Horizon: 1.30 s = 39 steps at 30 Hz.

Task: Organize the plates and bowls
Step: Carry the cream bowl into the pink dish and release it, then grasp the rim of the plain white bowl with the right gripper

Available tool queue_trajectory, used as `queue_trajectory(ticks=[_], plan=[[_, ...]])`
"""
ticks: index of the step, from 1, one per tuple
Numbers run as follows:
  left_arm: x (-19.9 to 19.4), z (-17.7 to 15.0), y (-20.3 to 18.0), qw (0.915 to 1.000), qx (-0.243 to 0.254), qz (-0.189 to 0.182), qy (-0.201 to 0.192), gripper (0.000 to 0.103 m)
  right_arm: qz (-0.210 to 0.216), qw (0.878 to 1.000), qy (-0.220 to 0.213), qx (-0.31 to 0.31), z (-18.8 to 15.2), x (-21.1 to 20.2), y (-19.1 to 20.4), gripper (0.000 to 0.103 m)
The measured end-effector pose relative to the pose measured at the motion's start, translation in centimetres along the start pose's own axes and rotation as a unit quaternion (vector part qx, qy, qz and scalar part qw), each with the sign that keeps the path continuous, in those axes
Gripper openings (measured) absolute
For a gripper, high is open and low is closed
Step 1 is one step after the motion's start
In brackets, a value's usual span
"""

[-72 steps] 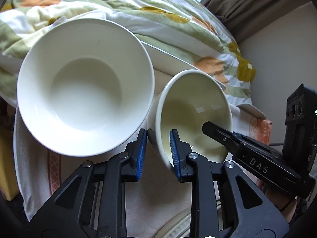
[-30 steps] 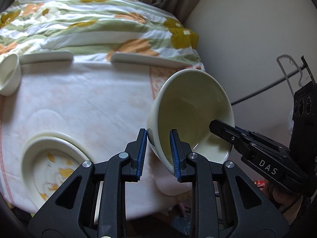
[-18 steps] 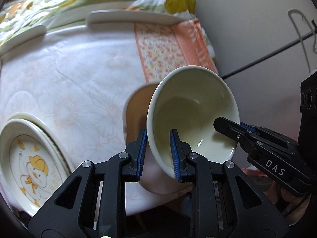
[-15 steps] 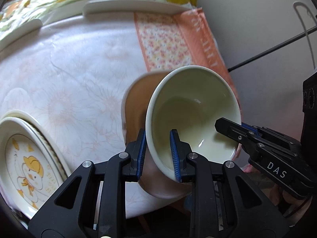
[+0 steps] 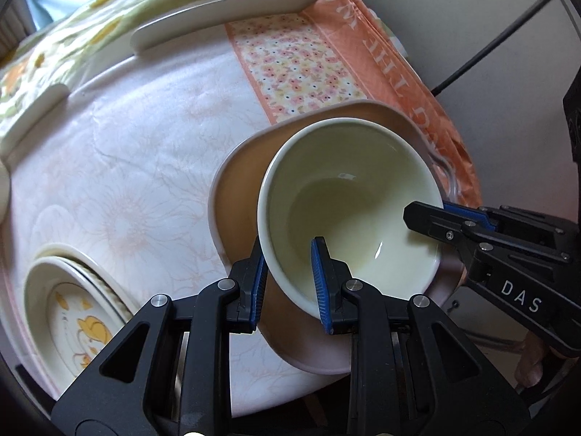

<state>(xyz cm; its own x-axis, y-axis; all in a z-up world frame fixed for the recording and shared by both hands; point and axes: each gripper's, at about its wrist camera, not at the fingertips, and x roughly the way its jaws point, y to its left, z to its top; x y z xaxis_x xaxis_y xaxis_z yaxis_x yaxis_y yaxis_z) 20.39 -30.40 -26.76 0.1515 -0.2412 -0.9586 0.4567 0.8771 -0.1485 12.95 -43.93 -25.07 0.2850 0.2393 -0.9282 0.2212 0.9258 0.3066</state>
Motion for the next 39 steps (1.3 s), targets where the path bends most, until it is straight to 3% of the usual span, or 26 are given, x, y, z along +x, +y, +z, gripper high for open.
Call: queue_trajectory(ticks=[6, 18, 26, 27, 29, 30, 31, 32, 34, 36, 39], plan=[[-0.8, -0.1, -0.9, 0.9987, 0.031, 0.039, -0.014, 0.021, 0.000, 1.000, -0.005, 0.001, -0.1, -0.4, 0.0, 0.011], [-3.8, -0.2, -0.7, 0.9981, 0.021, 0.034, -0.048, 0.021, -0.002, 1.000, -0.029, -0.008, -0.4, -2.6, 0.3, 0.012], [-9.6, -0.8, 0.8, 0.9930, -0.036, 0.007, -0.112, 0.023, 0.005, 0.997, -0.067, -0.037, 0.0, -6.5, 1.7, 0.012], [-10.3, -1.0, 1.0, 0.9918, -0.041, 0.010, -0.121, 0.026, 0.006, 0.997, -0.069, -0.041, 0.1, -6.9, 1.9, 0.012], [-12.0, -1.7, 1.9, 0.9881, -0.060, 0.018, -0.141, 0.049, 0.011, 0.996, -0.075, -0.056, 0.5, -7.7, 2.6, 0.012], [-13.0, -2.2, 2.4, 0.9852, -0.073, 0.025, -0.153, 0.084, 0.012, 0.995, -0.080, -0.066, 0.7, -8.1, 3.1, 0.012], [-14.2, -2.9, 3.2, 0.9804, -0.091, 0.033, -0.172, 0.103, 0.013, 0.993, -0.084, -0.078, 0.9, -8.4, 3.7, 0.012], [-15.6, -3.8, 4.0, 0.9737, -0.109, 0.038, -0.196, 0.103, 0.016, 0.992, -0.089, -0.090, 1.1, -8.7, 4.4, 0.019], [-17.4, -4.9, 5.5, 0.9658, -0.131, 0.047, -0.219, 0.103, 0.032, 0.988, -0.096, -0.113, 1.6, -9.1, 5.9, 0.043], [-18.8, -6.0, 7.4, 0.9584, -0.161, 0.065, -0.227, 0.103, 0.051, 0.983, -0.104, -0.142, 2.2, -9.3, 7.9, 0.085], [-20.5, -7.6, 10.8, 0.9442, -0.213, 0.070, -0.241, 0.103, 0.061, 0.972, -0.120, -0.192, 2.8, -9.5, 11.8, 0.093]])
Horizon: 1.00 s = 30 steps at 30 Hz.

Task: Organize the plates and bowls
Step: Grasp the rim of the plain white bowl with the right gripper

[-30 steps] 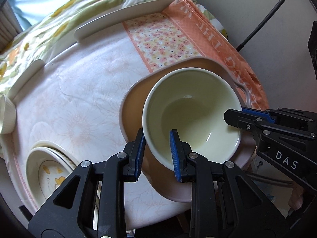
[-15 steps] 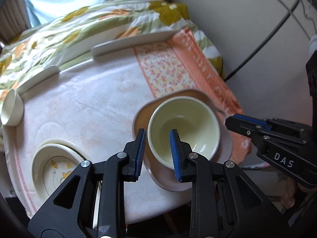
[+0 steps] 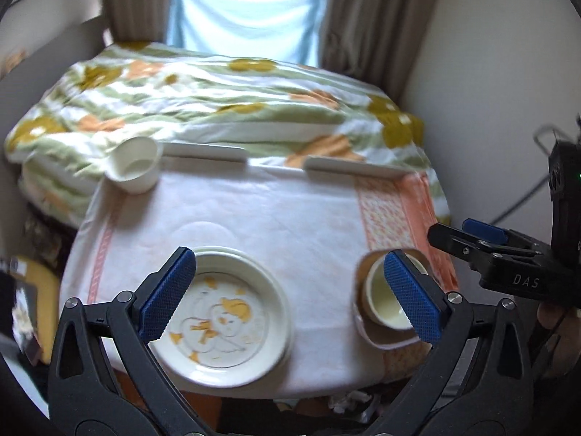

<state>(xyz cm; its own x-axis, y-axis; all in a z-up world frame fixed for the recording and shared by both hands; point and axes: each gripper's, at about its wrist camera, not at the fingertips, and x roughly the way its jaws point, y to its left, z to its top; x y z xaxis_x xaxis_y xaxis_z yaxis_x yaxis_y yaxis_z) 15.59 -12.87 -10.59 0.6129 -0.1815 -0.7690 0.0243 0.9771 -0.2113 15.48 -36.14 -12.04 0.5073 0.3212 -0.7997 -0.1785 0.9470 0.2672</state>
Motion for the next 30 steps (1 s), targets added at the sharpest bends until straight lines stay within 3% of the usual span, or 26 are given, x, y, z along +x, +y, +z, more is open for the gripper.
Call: queue_trajectory(ticks=[6, 8, 10, 13, 18, 20, 26, 30], plan=[[-1.8, 2.6, 10.4, 0.9901, -0.137, 0.011, -0.030, 0.103, 0.046, 0.994, -0.046, -0.084, 4.7, 1.2, 7.1, 0.093], [-1.4, 3.3, 13.7, 0.9832, -0.180, 0.013, -0.029, 0.103, 0.057, 0.991, -0.039, -0.112, 6.6, 2.6, 10.0, 0.093], [-0.5, 4.0, 17.1, 0.9756, -0.218, 0.008, -0.022, 0.103, 0.060, 0.988, -0.005, -0.139, 8.5, 4.7, 12.7, 0.093], [1.8, 4.9, 21.3, 0.9648, -0.263, -0.005, -0.006, 0.103, 0.064, 0.987, 0.012, -0.147, 10.7, 8.0, 15.6, 0.093], [6.8, 6.1, 26.4, 0.9517, -0.305, -0.025, 0.025, 0.102, 0.090, 0.983, 0.075, -0.139, 14.2, 15.9, 19.5, 0.093], [8.9, 6.4, 27.9, 0.9481, -0.314, -0.031, 0.041, 0.100, 0.077, 0.982, 0.104, -0.135, 14.8, 19.3, 20.8, 0.093], [16.6, 7.0, 30.7, 0.9395, -0.323, -0.052, 0.102, 0.082, 0.075, 0.974, 0.173, -0.123, 15.3, 28.4, 23.0, 0.093], [19.8, 7.2, 32.1, 0.9353, -0.328, -0.056, 0.121, 0.065, 0.080, 0.969, 0.208, -0.108, 15.0, 32.6, 23.1, 0.074]])
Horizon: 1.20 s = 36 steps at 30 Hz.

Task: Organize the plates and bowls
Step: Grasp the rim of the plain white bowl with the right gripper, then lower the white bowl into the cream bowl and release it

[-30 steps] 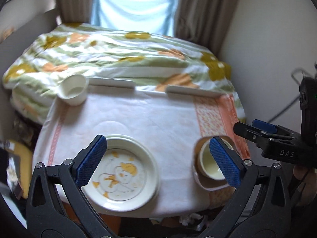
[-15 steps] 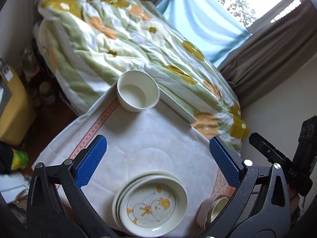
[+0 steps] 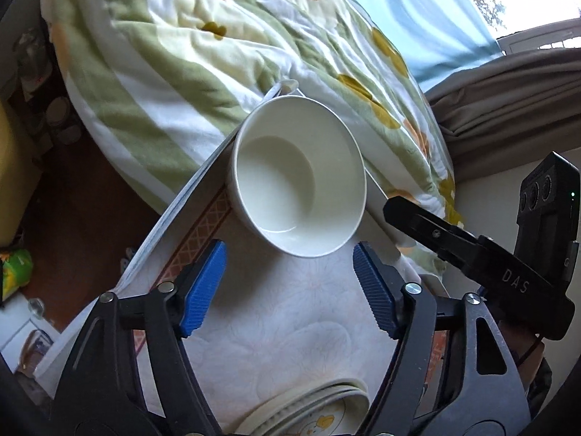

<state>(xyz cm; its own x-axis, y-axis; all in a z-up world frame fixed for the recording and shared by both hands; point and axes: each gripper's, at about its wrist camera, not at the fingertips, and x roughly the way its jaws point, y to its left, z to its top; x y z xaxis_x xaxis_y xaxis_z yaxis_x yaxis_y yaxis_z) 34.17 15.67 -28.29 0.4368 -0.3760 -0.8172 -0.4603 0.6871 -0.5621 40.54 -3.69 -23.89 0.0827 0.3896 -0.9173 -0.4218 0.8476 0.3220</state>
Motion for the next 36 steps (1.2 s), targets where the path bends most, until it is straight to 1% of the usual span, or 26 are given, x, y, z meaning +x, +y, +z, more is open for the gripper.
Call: queue_trajectory(ticks=[1, 3, 4, 7, 8, 9, 10, 11, 12, 15, 18, 24, 28, 32, 36], plan=[[0.6, 0.5, 0.3, 1.0000, -0.002, 0.001, 0.002, 0.061, 0.001, 1.000, 0.008, 0.003, 0.3, 0.9, -0.2, 0.071], [1.5, 1.2, 0.6, 1.0000, -0.005, 0.007, 0.003, 0.054, 0.004, 1.000, 0.020, 0.007, 0.7, 2.2, -0.4, 0.060], [1.9, 1.5, 0.8, 0.9999, -0.006, 0.010, 0.004, 0.049, 0.007, 1.000, 0.024, 0.008, 0.9, 2.7, -0.5, 0.058], [2.5, 2.0, 1.2, 0.9997, -0.008, 0.023, -0.001, 0.041, 0.012, 0.999, 0.034, 0.008, 1.1, 4.1, -0.3, 0.046], [2.5, 2.2, 1.4, 0.9995, -0.009, 0.028, -0.006, 0.039, 0.015, 0.999, 0.036, 0.007, 1.1, 4.5, -0.2, 0.040], [2.4, 2.2, 1.6, 0.9994, -0.010, 0.033, -0.009, 0.033, 0.017, 0.999, 0.038, 0.005, 1.2, 4.8, -0.1, 0.034], [2.4, 2.3, 1.8, 0.9991, -0.011, 0.039, -0.012, 0.027, 0.018, 0.999, 0.040, 0.003, 1.2, 5.0, 0.0, 0.033], [2.4, 2.4, 2.0, 0.9989, -0.014, 0.042, -0.015, 0.025, 0.016, 0.999, 0.040, 0.002, 1.2, 5.3, 0.0, 0.031], [2.3, 2.5, 2.2, 0.9988, -0.016, 0.043, -0.019, 0.020, 0.017, 0.999, 0.040, 0.001, 1.2, 5.4, 0.0, 0.025], [2.1, 2.6, 2.4, 0.9986, -0.008, 0.044, -0.029, 0.018, 0.036, 0.999, 0.031, 0.002, 1.1, 5.4, 0.1, 0.013], [2.0, 2.5, 1.8, 0.9977, 0.014, 0.059, -0.031, 0.018, 0.023, 0.999, 0.025, -0.013, 1.0, 5.3, 0.7, 0.011], [1.4, 2.1, 0.9, 0.9966, 0.039, 0.062, -0.038, 0.018, 0.030, 0.999, 0.015, -0.005, 0.3, 4.9, 0.3, 0.011], [0.3, 1.4, -0.5, 0.9952, 0.064, 0.058, -0.046, 0.018, 0.033, 0.999, -0.003, 0.008, -0.6, 3.4, 0.1, 0.011], [-1.6, 0.0, -3.1, 0.9925, 0.099, 0.047, -0.054, 0.018, 0.033, 0.999, -0.031, 0.025, -2.1, 0.0, -0.6, 0.011], [-3.6, -2.4, -6.8, 0.9877, 0.142, 0.027, -0.062, 0.018, 0.024, 0.997, -0.068, 0.042, -4.5, -4.7, -1.6, 0.011]])
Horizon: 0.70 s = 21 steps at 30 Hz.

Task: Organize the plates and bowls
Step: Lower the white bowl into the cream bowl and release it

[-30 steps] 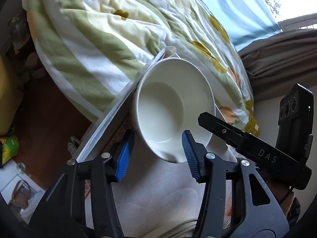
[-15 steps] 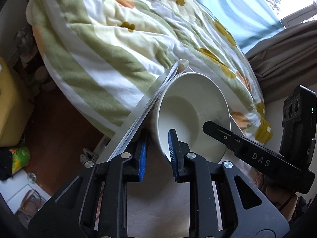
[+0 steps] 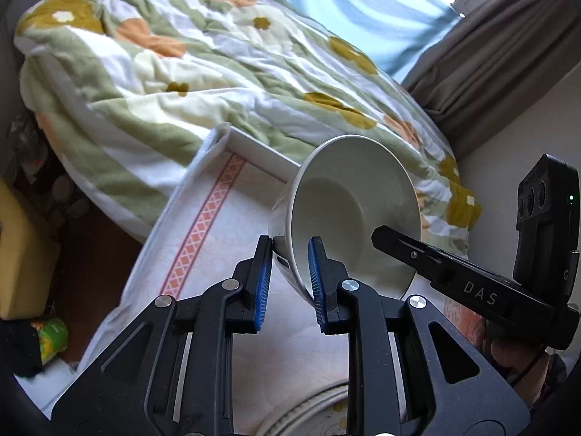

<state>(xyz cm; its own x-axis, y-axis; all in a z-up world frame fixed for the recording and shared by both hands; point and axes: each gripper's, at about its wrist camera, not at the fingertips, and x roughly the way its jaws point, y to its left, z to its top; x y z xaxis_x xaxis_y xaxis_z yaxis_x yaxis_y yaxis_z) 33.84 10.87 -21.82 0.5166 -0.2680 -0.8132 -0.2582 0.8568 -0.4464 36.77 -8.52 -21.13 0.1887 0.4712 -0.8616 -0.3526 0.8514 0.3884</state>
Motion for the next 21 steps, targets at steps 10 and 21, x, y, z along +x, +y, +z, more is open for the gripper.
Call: queue_trajectory(ticks=[10, 21], plan=[[-3.8, -9.0, -13.9, 0.9910, 0.116, -0.065, 0.012, 0.018, -0.042, 0.992, -0.089, 0.075, -9.8, -13.8, -7.0, 0.011], [-2.6, -24.0, -25.7, 0.9681, 0.198, -0.116, 0.101, 0.018, -0.107, 0.973, -0.106, 0.176, -24.4, -22.8, -16.1, 0.011]])
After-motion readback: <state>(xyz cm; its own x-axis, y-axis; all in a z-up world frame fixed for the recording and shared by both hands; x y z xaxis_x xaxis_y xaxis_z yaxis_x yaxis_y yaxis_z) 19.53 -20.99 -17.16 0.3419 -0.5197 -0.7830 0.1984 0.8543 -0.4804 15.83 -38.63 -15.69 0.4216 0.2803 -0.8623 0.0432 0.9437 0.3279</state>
